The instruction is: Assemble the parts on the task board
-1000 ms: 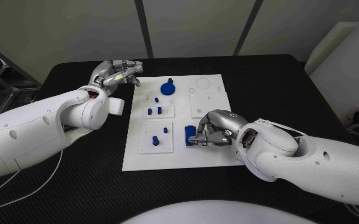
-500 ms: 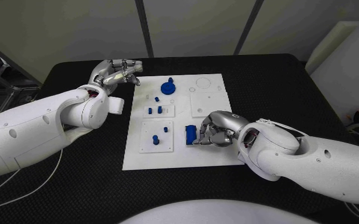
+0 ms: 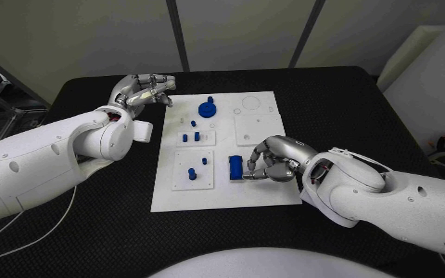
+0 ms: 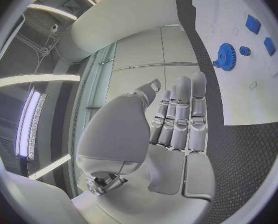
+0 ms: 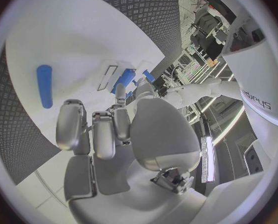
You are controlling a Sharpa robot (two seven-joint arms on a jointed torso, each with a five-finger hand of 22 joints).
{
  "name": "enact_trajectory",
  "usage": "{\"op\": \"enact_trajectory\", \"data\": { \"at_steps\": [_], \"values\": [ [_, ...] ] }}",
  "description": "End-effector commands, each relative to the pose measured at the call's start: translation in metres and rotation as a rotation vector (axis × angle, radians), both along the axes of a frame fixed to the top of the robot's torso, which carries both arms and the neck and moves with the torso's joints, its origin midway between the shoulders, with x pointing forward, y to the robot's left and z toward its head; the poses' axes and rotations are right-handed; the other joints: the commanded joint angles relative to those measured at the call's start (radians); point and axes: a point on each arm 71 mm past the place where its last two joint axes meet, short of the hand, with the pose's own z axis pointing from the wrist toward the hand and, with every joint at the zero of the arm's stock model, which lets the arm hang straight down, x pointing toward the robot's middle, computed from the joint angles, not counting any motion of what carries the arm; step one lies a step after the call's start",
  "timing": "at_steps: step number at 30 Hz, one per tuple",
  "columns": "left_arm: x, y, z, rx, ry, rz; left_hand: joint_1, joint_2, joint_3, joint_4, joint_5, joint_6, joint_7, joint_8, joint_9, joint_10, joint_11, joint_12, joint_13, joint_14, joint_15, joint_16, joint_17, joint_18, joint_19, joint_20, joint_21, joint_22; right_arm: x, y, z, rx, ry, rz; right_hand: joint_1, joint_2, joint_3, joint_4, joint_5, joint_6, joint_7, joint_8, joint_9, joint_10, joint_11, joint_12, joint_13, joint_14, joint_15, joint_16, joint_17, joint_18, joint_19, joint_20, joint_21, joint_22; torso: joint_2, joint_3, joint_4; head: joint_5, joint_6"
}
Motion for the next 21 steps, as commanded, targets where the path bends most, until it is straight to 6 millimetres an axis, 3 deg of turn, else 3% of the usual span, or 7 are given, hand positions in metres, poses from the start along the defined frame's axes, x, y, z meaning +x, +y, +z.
{"op": "enact_trajectory", "data": {
  "at_steps": [1,4,7,17,21],
  "values": [
    [0.000,-0.001,0.001,-0.006,-0.005,-0.011,0.001,0.012,-0.006,-0.001,0.000,-0.006,-0.003,0.006,-0.001,-0.007,0.002,0.006,0.001,-0.008,-0.001,-0.005,-0.001,-0.003,0.004,0.000,-0.007,-0.001,0.004,-0.013,0.010,0.132,0.009,-0.047,0.018,0.013,-0.002,-0.004,0.007,-0.021,0.010,-0.031,-0.014,-0.014,0.012,-0.031,-0.029,0.077,0.013,-0.008,0.116,-0.001,-0.010,0.005,-0.009,-0.007,-0.003,-0.0034,0.0001,-0.007,0.001],
    [0.000,-0.001,0.001,-0.007,-0.007,-0.013,0.002,0.012,-0.007,-0.002,0.000,-0.007,-0.002,0.007,-0.001,-0.008,0.002,0.006,0.001,-0.009,-0.001,-0.005,-0.001,-0.003,0.004,0.001,-0.007,-0.002,0.008,-0.038,0.013,0.102,0.012,-0.090,0.028,0.020,-0.006,-0.002,0.006,-0.029,0.025,-0.084,-0.040,-0.016,0.025,-0.039,-0.035,0.076,0.024,-0.011,0.112,0.000,-0.014,0.016,-0.014,-0.012,-0.004,-0.0043,-0.0019,-0.014,0.004],
    [0.000,-0.001,0.001,-0.008,-0.007,-0.013,0.002,0.011,-0.007,-0.002,0.000,-0.007,-0.002,0.007,-0.001,-0.008,0.002,0.007,0.001,-0.010,-0.001,-0.006,-0.002,-0.003,0.003,0.001,-0.008,-0.002,0.008,-0.055,0.014,0.059,0.008,-0.114,0.037,0.024,-0.009,-0.001,0.005,-0.014,0.029,-0.121,-0.059,-0.012,0.030,-0.039,-0.033,0.076,0.029,-0.009,0.116,0.000,-0.012,0.022,-0.012,-0.009,-0.004,-0.0044,-0.0028,-0.019,0.009],
    [0.000,-0.004,0.001,-0.010,-0.006,-0.018,0.002,0.011,-0.007,-0.002,0.000,-0.007,-0.002,0.007,-0.001,-0.008,0.002,0.007,0.001,-0.010,-0.001,-0.006,-0.002,-0.003,0.003,0.001,-0.008,-0.002,0.006,-0.083,0.013,-0.091,0.001,-0.169,0.027,0.011,-0.037,0.017,0.014,0.046,0.021,-0.156,-0.078,-0.027,0.023,-0.082,-0.065,0.071,0.024,-0.023,0.094,0.004,-0.021,0.021,-0.025,-0.022,-0.001,0.0003,-0.0105,-0.053,0.019],
    [0.000,-0.004,0.000,-0.010,-0.004,-0.019,0.002,0.011,-0.007,-0.002,0.000,-0.007,-0.002,0.007,-0.001,-0.008,0.002,0.007,0.001,-0.010,-0.001,-0.006,-0.002,-0.003,0.003,0.001,-0.008,-0.002,0.005,-0.087,0.010,-0.159,0.020,-0.174,0.016,0.001,-0.053,0.027,0.021,0.067,0.016,-0.154,-0.076,-0.031,0.019,-0.095,-0.075,0.069,0.022,-0.030,0.084,0.006,-0.025,0.020,-0.030,-0.028,-0.001,0.0015,-0.0117,-0.057,0.019]
  ]
}}
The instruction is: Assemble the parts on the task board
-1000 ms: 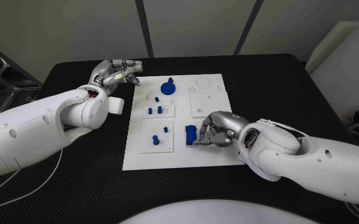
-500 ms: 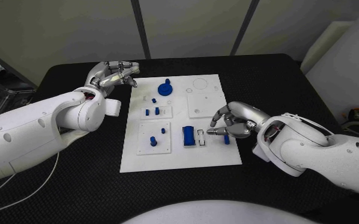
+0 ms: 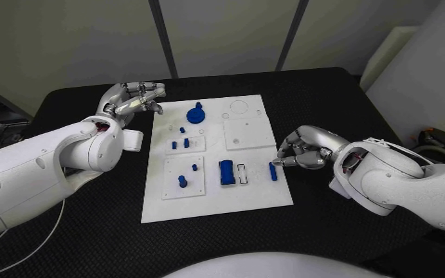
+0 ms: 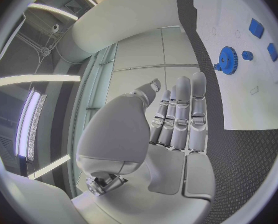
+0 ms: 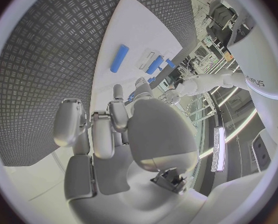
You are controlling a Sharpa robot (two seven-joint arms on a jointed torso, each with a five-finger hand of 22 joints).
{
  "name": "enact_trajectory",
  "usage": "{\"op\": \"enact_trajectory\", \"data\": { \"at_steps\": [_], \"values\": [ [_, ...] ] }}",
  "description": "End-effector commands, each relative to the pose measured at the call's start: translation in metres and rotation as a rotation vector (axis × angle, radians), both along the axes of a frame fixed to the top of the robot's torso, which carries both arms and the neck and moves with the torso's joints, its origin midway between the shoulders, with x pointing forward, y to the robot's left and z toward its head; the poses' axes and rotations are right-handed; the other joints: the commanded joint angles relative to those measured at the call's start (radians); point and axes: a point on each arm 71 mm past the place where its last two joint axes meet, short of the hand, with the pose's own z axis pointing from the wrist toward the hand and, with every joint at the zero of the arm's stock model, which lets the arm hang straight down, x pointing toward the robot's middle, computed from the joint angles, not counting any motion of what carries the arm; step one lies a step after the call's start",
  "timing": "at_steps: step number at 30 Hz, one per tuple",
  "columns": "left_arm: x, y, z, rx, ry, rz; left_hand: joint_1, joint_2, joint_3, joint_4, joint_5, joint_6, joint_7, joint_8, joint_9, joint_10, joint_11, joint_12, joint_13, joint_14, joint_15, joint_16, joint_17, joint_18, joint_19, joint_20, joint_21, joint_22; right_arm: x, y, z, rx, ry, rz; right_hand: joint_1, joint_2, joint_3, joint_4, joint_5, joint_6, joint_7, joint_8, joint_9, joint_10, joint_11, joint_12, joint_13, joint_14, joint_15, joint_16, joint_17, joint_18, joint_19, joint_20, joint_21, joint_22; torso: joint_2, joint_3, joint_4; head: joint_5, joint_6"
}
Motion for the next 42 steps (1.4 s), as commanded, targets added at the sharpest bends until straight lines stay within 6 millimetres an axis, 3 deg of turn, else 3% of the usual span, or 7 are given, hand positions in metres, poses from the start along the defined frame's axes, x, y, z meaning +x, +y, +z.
{"op": "enact_trajectory", "data": {
  "at_steps": [1,3,9,18,36,42],
  "values": [
    [0.000,-0.001,0.001,-0.007,-0.005,-0.012,0.002,0.011,-0.005,0.001,0.000,-0.007,-0.002,0.003,-0.001,-0.008,0.002,0.007,0.001,-0.006,0.003,-0.006,-0.002,-0.003,0.003,0.001,-0.004,-0.001,-0.001,-0.002,-0.004,-0.106,0.035,0.002,-0.014,-0.021,-0.016,0.006,0.005,0.014,-0.003,0.002,0.002,-0.011,-0.001,-0.012,-0.020,0.065,0.000,-0.009,0.079,0.007,-0.012,-0.003,-0.010,-0.008,0.000,0.0024,-0.0026,-0.005,-0.001],
    [0.000,-0.002,0.001,-0.007,-0.005,-0.012,0.002,0.011,-0.005,0.001,0.000,-0.007,-0.002,0.003,-0.001,-0.008,0.002,0.007,0.001,-0.006,0.003,-0.006,-0.002,-0.003,0.003,0.001,-0.004,-0.001,-0.003,-0.001,-0.007,-0.127,0.053,0.008,-0.018,-0.025,-0.023,0.011,0.004,0.024,-0.006,0.006,0.005,-0.011,-0.003,-0.015,-0.021,0.065,-0.002,-0.011,0.076,0.008,-0.014,-0.005,-0.013,-0.011,0.000,0.0030,-0.0043,-0.004,-0.001],
    [0.000,-0.002,0.000,-0.008,-0.005,-0.014,0.002,0.011,-0.005,0.001,0.000,-0.007,-0.002,0.003,-0.001,-0.008,0.002,0.007,0.001,-0.006,0.003,-0.006,-0.002,-0.003,0.003,0.001,-0.004,-0.001,-0.003,0.001,-0.012,-0.168,0.062,0.016,-0.020,-0.026,-0.027,0.015,0.005,0.030,-0.009,0.008,0.008,-0.010,-0.005,-0.015,-0.021,0.064,-0.003,-0.012,0.076,0.008,-0.014,-0.006,-0.013,-0.011,0.001,0.0008,0.0002,-0.006,-0.004],
    [0.000,-0.002,0.000,-0.007,-0.005,-0.013,0.002,0.011,-0.005,0.001,0.000,-0.007,-0.002,0.003,-0.001,-0.008,0.002,0.007,0.001,-0.006,0.003,-0.006,-0.002,-0.003,0.003,0.001,-0.004,-0.001,-0.002,0.010,-0.020,-0.185,0.053,0.033,-0.021,-0.026,-0.028,0.016,0.007,0.031,-0.009,0.009,0.009,-0.011,-0.006,-0.016,-0.022,0.064,-0.004,-0.013,0.075,0.008,-0.014,-0.006,-0.014,-0.012,0.001,-0.0003,-0.0008,-0.003,-0.010],
    [-0.001,-0.002,0.000,-0.009,-0.004,-0.017,0.002,0.011,-0.005,0.001,0.000,-0.007,-0.002,0.003,-0.001,-0.008,0.002,0.007,0.001,-0.006,0.003,-0.006,-0.002,-0.003,0.003,0.001,-0.004,-0.001,0.005,0.027,-0.027,-0.197,0.024,0.049,-0.023,-0.022,-0.030,0.021,0.010,0.031,-0.010,0.009,0.011,-0.009,-0.006,-0.014,-0.020,0.064,-0.005,-0.013,0.075,0.008,-0.016,-0.008,-0.017,-0.014,0.002,-0.0001,0.0001,0.006,-0.017],
    [-0.001,-0.001,0.000,-0.008,-0.003,-0.016,0.002,0.011,-0.005,0.001,0.000,-0.007,-0.002,0.003,-0.001,-0.008,0.002,0.007,0.001,-0.006,0.003,-0.006,-0.002,-0.003,0.003,0.001,-0.004,-0.001,0.006,0.036,-0.030,-0.260,0.002,0.094,0.033,-0.031,-0.024,-0.009,0.007,0.026,-0.011,0.007,0.016,-0.013,-0.008,-0.019,-0.021,0.064,-0.007,-0.016,0.072,0.009,-0.018,-0.010,-0.022,-0.018,0.001,0.0001,-0.0005,0.008,-0.021]
  ]
}}
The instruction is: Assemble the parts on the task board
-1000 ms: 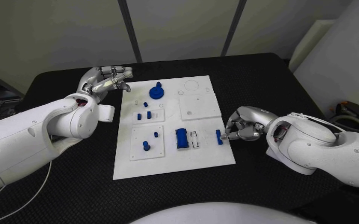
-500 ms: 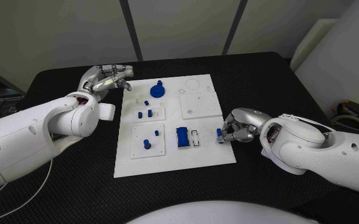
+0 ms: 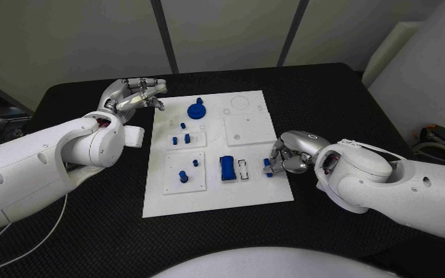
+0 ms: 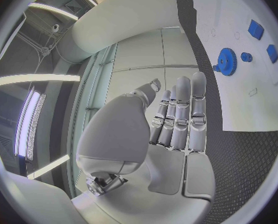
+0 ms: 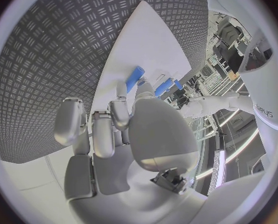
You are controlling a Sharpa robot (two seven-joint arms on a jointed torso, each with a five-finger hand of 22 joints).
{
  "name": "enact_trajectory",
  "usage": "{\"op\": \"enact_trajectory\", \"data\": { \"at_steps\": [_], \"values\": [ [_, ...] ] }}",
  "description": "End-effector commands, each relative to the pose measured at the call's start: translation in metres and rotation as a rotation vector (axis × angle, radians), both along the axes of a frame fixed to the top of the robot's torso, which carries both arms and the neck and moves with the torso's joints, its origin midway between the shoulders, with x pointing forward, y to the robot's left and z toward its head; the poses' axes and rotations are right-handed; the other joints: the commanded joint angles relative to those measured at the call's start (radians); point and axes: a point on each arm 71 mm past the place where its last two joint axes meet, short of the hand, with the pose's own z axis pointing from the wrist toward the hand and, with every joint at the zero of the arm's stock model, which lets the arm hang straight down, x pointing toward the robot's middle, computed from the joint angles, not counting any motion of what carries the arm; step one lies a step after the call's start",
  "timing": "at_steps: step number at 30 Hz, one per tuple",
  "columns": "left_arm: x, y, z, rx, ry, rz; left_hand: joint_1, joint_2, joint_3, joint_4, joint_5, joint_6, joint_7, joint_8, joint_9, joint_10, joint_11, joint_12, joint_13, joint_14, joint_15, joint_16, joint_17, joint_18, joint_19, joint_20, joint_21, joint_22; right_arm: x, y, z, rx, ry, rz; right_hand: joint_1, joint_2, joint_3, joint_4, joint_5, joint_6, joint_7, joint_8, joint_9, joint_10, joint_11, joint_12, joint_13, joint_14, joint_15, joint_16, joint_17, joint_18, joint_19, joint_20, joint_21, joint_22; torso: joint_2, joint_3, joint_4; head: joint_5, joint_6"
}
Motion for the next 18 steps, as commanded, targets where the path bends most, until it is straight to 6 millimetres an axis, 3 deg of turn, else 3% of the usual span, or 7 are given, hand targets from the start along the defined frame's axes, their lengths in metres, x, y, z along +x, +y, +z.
{"op": "enact_trajectory", "data": {
  "at_steps": [1,6,12,18],
  "values": [
    [0.000,-0.001,0.002,-0.006,-0.007,-0.012,0.002,0.011,-0.005,0.001,0.000,-0.007,-0.002,0.003,-0.001,-0.009,0.001,0.007,0.001,-0.006,0.003,-0.006,-0.001,-0.003,0.003,0.001,-0.004,-0.002,-0.001,0.004,-0.005,-0.098,-0.011,0.041,0.045,0.000,0.007,-0.026,-0.010,-0.003,0.002,-0.006,0.003,-0.008,-0.003,-0.004,-0.001,0.064,-0.008,-0.005,0.072,0.009,-0.007,-0.001,-0.007,-0.002,-0.001,-0.0003,0.0002,0.001,-0.002],
    [0.000,0.000,0.002,-0.006,-0.006,-0.012,0.001,0.012,-0.008,0.002,-0.001,-0.008,-0.002,0.005,0.000,-0.011,0.001,0.010,0.002,-0.008,0.003,-0.006,-0.002,-0.003,0.003,0.001,-0.006,-0.003,-0.002,0.010,-0.007,-0.162,-0.022,0.082,0.109,0.001,0.030,-0.064,-0.085,-0.002,0.002,-0.007,0.008,-0.008,-0.004,-0.001,0.003,0.064,-0.009,-0.009,0.069,0.009,-0.007,-0.002,-0.009,-0.003,-0.001,-0.0002,-0.0004,0.003,-0.005],
    [0.000,0.000,0.002,-0.006,-0.005,-0.012,0.001,0.013,-0.008,0.002,0.000,-0.008,-0.002,0.005,0.000,-0.011,0.001,0.010,0.002,-0.008,0.003,-0.006,-0.002,-0.003,0.003,0.001,-0.007,-0.003,-0.003,0.014,-0.008,-0.206,-0.032,0.106,0.168,0.009,0.067,-0.098,-0.092,0.000,0.002,-0.012,0.008,-0.012,-0.005,-0.005,0.002,0.064,-0.009,-0.010,0.069,0.008,-0.006,-0.003,-0.011,-0.003,-0.003,0.0003,-0.0018,0.004,-0.004],
    [0.000,0.000,0.001,-0.006,-0.002,-0.013,0.001,0.013,-0.008,0.002,0.000,-0.008,-0.002,0.005,0.000,-0.011,0.001,0.010,0.002,-0.008,0.003,-0.006,-0.002,-0.003,0.003,0.001,-0.007,-0.003,-0.003,0.015,-0.007,-0.216,-0.037,0.106,0.189,0.019,0.097,-0.108,-0.068,0.001,0.004,-0.021,0.005,-0.016,-0.004,-0.010,0.001,0.064,-0.009,-0.011,0.069,0.008,-0.006,-0.004,-0.013,-0.004,-0.002,0.0005,-0.0009,0.002,-0.002]
  ]
}}
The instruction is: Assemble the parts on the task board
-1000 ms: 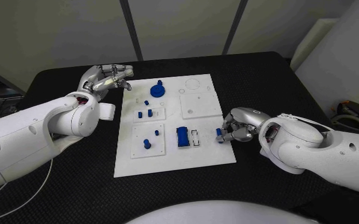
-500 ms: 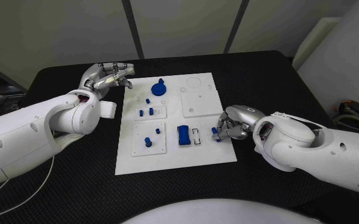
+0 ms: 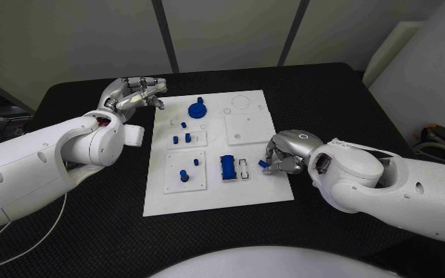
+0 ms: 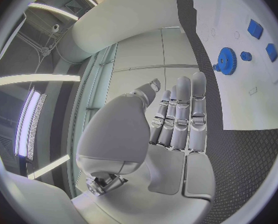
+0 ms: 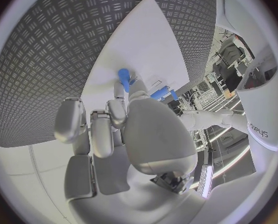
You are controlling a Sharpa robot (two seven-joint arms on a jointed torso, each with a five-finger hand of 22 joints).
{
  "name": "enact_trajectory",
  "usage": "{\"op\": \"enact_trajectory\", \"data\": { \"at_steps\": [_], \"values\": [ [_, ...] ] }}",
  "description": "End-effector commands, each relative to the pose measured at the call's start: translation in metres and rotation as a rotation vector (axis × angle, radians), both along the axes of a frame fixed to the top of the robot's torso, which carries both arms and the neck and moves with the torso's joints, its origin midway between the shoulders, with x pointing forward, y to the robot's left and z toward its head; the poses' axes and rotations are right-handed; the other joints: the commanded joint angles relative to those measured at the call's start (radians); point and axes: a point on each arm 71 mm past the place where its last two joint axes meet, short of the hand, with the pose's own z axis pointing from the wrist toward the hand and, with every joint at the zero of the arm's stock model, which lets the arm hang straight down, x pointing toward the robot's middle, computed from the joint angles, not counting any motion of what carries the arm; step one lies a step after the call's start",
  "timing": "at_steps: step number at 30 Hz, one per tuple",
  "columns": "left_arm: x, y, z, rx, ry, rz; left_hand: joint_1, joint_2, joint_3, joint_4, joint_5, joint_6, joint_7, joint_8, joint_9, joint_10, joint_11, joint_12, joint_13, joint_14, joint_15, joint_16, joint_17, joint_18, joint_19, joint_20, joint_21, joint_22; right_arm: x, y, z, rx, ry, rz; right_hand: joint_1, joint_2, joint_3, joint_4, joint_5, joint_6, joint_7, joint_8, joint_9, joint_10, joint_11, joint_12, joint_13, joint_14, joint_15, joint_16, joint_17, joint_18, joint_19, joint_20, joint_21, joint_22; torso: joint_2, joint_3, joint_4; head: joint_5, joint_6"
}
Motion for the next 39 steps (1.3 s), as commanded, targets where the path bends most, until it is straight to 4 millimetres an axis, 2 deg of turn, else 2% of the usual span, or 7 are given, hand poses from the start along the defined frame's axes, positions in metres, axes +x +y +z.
{"op": "enact_trajectory", "data": {
  "at_steps": [1,5,7,10,18,26,39],
  "values": [
    [0.000,-0.001,0.001,-0.006,-0.003,-0.014,0.001,0.013,-0.005,-0.001,0.000,-0.008,-0.002,0.005,0.000,-0.008,-0.003,0.003,0.001,-0.004,0.000,-0.006,-0.001,-0.003,0.003,0.001,-0.007,-0.001,-0.002,-0.006,-0.010,-0.097,0.033,-0.012,0.035,0.023,0.016,-0.001,0.033,0.000,0.002,-0.011,-0.005,0.000,-0.006,-0.006,-0.004,0.066,-0.003,-0.007,0.068,0.008,-0.006,-0.004,-0.006,-0.001,0.000,0.0001,0.0000,-0.001,0.002],
    [0.000,-0.001,0.001,-0.006,-0.003,-0.013,0.002,0.014,-0.005,-0.001,0.000,-0.008,-0.002,0.006,0.000,-0.008,-0.003,0.004,0.001,-0.005,0.000,-0.006,-0.001,-0.003,0.003,0.001,-0.007,-0.001,-0.002,-0.007,-0.009,-0.081,0.024,-0.025,0.020,0.023,0.034,0.014,0.098,0.002,0.002,-0.019,-0.009,0.000,-0.008,-0.008,-0.004,0.066,-0.003,-0.007,0.070,0.008,-0.004,-0.003,-0.006,0.000,0.000,0.0004,0.0004,0.000,0.002],
    [0.000,-0.001,0.001,-0.006,-0.003,-0.014,0.002,0.014,-0.005,-0.001,0.000,-0.008,-0.002,0.006,0.000,-0.008,-0.003,0.004,0.001,-0.005,0.000,-0.006,-0.001,-0.003,0.003,0.001,-0.007,-0.001,-0.001,-0.008,-0.008,-0.056,0.021,-0.041,0.006,0.032,0.050,0.031,0.158,0.005,-0.002,-0.024,-0.011,0.005,-0.011,-0.001,0.002,0.068,-0.005,-0.002,0.078,0.007,0.001,-0.005,-0.001,0.006,0.000,0.0003,0.0007,0.000,0.003],
    [0.000,-0.001,0.001,-0.006,-0.002,-0.013,0.002,0.014,-0.005,-0.001,0.000,-0.008,-0.002,0.006,0.000,-0.008,-0.003,0.004,0.001,-0.005,0.000,-0.006,-0.001,-0.003,0.003,0.001,-0.007,-0.001,-0.002,-0.011,-0.008,-0.011,0.038,-0.074,0.011,0.043,0.078,0.038,0.191,0.006,-0.005,-0.029,-0.012,0.010,-0.013,0.004,0.007,0.070,-0.008,0.003,0.085,0.005,0.007,-0.007,0.005,0.013,0.000,0.0006,0.0002,0.001,0.003],
    [0.000,-0.001,0.001,-0.006,-0.001,-0.013,0.002,0.014,-0.005,-0.001,0.000,-0.008,-0.002,0.006,0.000,-0.008,-0.003,0.004,0.001,-0.005,0.000,-0.006,-0.001,-0.003,0.003,0.001,-0.007,-0.001,-0.006,-0.014,-0.007,0.110,0.123,-0.152,0.024,0.049,0.137,0.040,0.193,0.006,-0.006,-0.036,-0.012,0.012,-0.014,0.005,0.009,0.071,-0.010,0.007,0.092,0.004,0.011,-0.010,0.008,0.018,0.001,-0.0005,0.0005,0.002,0.003],
    [0.000,-0.001,0.001,-0.005,0.001,-0.012,0.004,0.014,-0.005,-0.002,0.000,-0.009,-0.002,0.006,0.000,-0.009,-0.003,0.004,0.001,-0.005,-0.001,-0.006,-0.002,-0.003,0.003,0.001,-0.008,-0.002,-0.010,-0.015,-0.002,0.208,0.142,-0.201,-0.022,0.004,0.226,0.069,0.142,0.011,-0.006,-0.042,-0.006,0.020,-0.012,0.011,0.016,0.072,-0.009,0.010,0.098,0.001,0.019,-0.008,0.017,0.030,0.001,-0.0002,-0.0003,0.007,0.000],
    [0.000,-0.002,0.000,-0.006,0.001,-0.014,0.004,0.014,-0.005,-0.002,0.000,-0.009,-0.002,0.006,0.000,-0.009,-0.003,0.005,0.001,-0.005,-0.001,-0.006,-0.002,-0.003,0.003,0.001,-0.008,-0.002,-0.012,0.000,0.004,0.330,0.126,-0.207,-0.055,-0.022,0.250,0.084,0.110,0.021,-0.008,-0.040,-0.001,0.027,-0.014,0.022,0.025,0.074,-0.010,0.015,0.106,0.000,0.025,-0.009,0.023,0.038,0.001,-0.0002,0.0000,0.009,-0.002]
  ]
}}
